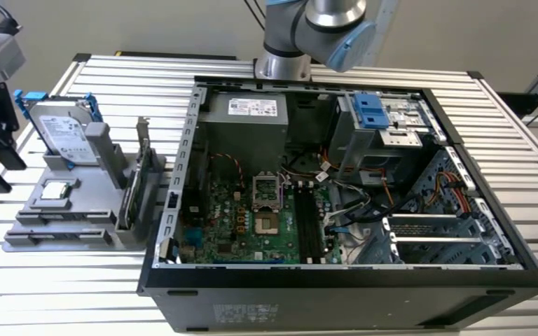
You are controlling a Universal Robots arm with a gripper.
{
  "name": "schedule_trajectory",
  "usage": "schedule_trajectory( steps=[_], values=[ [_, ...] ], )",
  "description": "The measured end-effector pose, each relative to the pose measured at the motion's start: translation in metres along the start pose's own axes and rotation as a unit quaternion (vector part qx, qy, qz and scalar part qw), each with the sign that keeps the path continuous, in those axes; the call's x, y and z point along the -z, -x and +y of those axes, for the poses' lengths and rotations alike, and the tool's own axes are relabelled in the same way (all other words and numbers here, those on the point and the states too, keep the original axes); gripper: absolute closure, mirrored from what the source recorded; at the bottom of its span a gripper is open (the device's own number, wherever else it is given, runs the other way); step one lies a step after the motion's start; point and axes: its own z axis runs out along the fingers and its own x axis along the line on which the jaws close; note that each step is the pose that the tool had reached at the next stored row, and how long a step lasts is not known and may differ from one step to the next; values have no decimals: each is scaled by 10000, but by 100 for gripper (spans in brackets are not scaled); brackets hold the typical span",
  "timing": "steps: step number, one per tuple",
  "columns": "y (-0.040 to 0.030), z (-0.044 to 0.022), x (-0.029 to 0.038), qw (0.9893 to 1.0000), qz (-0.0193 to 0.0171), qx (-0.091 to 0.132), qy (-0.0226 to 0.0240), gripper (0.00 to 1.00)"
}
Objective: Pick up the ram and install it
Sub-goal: 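Pick up the ram and move it above insertion slot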
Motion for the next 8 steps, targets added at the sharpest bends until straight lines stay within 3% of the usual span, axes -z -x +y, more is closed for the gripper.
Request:
schedule_trajectory(
  steps=[8],
  values=[
    [-1,-1,-34,10000,-15,0,-3,0]
  ],
)
